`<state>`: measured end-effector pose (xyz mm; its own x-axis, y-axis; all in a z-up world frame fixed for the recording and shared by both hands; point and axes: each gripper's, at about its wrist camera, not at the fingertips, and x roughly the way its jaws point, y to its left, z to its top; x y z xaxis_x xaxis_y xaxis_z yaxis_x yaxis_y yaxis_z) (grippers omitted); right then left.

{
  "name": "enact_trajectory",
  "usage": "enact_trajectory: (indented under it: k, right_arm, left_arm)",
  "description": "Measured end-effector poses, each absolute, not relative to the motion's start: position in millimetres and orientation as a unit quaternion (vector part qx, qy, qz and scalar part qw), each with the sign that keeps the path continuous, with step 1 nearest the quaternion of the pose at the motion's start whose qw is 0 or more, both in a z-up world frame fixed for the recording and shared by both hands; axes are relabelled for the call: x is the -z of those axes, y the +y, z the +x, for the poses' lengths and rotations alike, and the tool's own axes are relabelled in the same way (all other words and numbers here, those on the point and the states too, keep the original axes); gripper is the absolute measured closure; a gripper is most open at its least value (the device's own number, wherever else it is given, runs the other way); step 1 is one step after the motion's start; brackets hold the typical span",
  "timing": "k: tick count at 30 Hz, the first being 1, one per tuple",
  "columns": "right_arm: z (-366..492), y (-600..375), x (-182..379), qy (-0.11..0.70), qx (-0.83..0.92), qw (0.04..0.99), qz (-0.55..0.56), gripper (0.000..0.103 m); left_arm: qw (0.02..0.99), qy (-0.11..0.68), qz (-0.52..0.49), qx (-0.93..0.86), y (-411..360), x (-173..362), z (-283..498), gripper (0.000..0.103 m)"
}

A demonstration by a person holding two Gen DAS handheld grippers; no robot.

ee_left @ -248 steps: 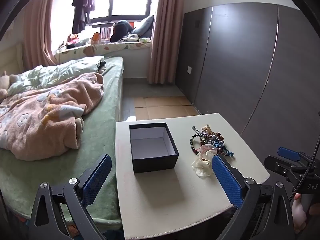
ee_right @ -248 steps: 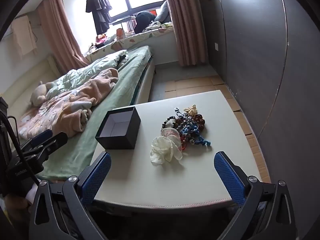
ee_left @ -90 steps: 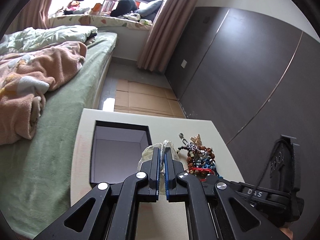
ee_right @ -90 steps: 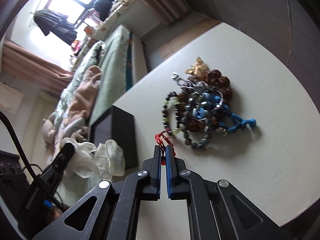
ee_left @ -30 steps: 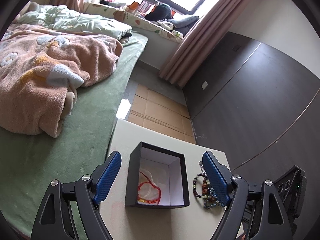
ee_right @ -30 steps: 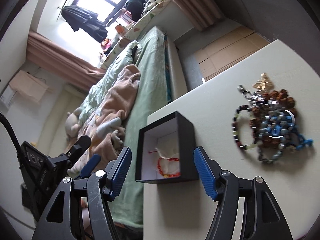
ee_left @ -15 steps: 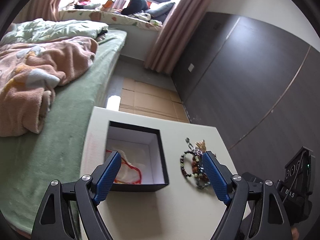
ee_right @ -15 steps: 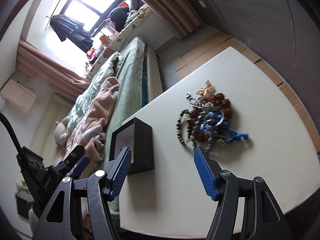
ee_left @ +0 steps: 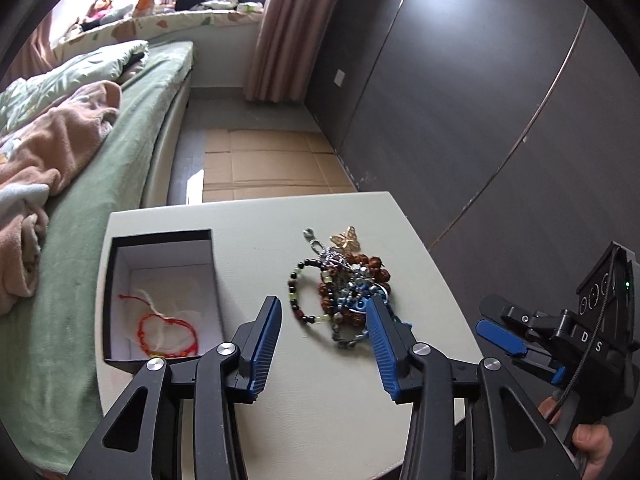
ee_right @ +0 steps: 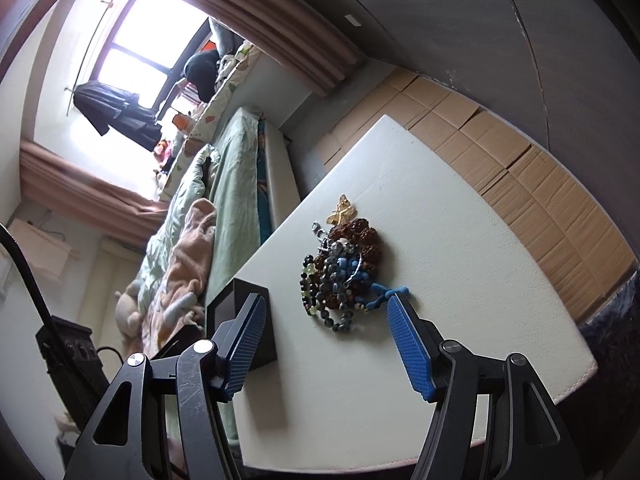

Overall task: Organize jewelry
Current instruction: 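Grasp the green-black beaded bracelet with the left tool while the right tool grasps the black bead bracelet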

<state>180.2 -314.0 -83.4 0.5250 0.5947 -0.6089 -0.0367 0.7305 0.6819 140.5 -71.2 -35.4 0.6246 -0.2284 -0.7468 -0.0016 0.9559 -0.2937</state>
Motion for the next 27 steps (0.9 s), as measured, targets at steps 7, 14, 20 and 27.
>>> enact_trajectory:
  k: [7, 14, 20, 27]
  right_arm:
    - [188.3, -318.6, 88.9, 0.458, -0.189, 0.811, 0.312, 0.057]
    - [199.5, -317.0, 91.9, 0.464, -0.181, 0.809, 0.313, 0.062]
    - [210.5, -301.0, 98.7, 0.482, -0.175, 0.807, 0.293, 0.062]
    - [220.3, -286.2, 100.1, 0.485, -0.175, 0.808, 0.284, 0.062]
  left_arm:
    - [0.865, 0.475, -0.133, 0.087, -95.3, 68.2, 179.8, 0.075]
    - [0.849, 0.495, -0.16, 0.093, -90.4, 107.8, 204.0, 0.081]
    - [0.831, 0.518, -0.174, 0.104, -89.9, 132.7, 220.8, 0.084]
    - [0.83, 0.515, -0.183, 0.113, -85.8, 125.7, 225.4, 0.095]
